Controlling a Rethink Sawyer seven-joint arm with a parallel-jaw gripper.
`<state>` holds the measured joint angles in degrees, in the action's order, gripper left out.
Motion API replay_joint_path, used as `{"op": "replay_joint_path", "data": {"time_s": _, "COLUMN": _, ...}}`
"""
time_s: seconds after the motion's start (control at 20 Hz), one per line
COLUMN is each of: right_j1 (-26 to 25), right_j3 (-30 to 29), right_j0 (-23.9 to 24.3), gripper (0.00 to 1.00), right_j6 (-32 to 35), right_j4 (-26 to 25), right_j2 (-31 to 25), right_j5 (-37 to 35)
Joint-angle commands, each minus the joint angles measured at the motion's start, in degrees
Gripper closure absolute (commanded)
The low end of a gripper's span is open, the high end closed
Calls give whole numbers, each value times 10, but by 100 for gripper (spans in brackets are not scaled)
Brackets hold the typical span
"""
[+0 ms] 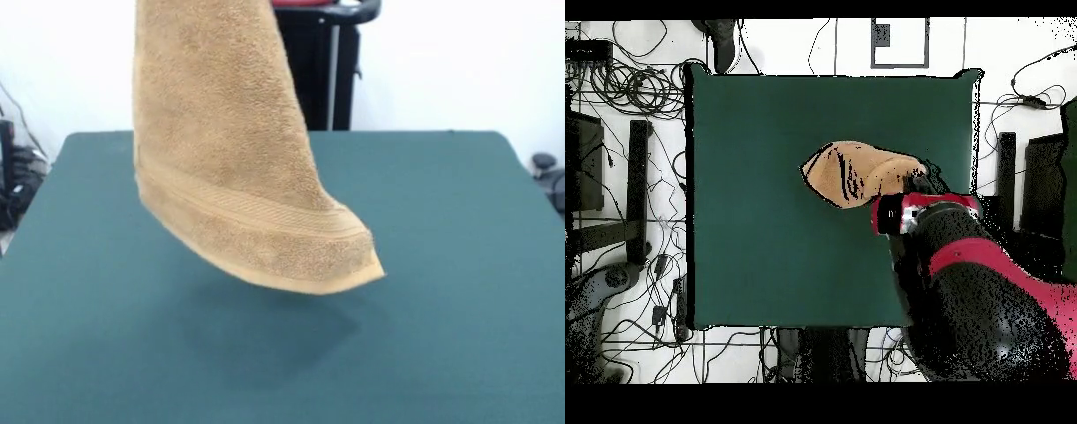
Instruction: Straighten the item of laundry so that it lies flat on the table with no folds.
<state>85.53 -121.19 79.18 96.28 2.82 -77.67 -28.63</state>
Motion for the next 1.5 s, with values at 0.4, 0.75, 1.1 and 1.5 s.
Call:
{"op": "replay_joint_path", "data": {"time_s": 0.4, "right_j1": -108, "right_j3": 130, "right_j0": -39, "gripper": 100, "right_j6": -42, "right_j4": -157, "right_j2": 150, "right_j5": -257}}
{"op": "replay_joint_path", "data": {"time_s": 0.75, "right_j1": -167, "right_j3": 196, "right_j0": -39, "gripper": 100, "right_j6": -101, "right_j4": -180, "right_j2": 157, "right_j5": -302}}
{"op": "replay_joint_path", "data": {"time_s": 1.1, "right_j1": -161, "right_j3": 162, "right_j0": -33, "gripper": 100, "right_j6": -84, "right_j4": -192, "right_j2": 149, "right_j5": -258}}
{"op": "replay_joint_path", "data": {"time_s": 1.5, "right_j1": -187, "right_j3": 216, "right_j0": -46, "gripper": 100, "right_j6": -113, "right_j4": -251, "right_j2": 162, "right_j5": -292}}
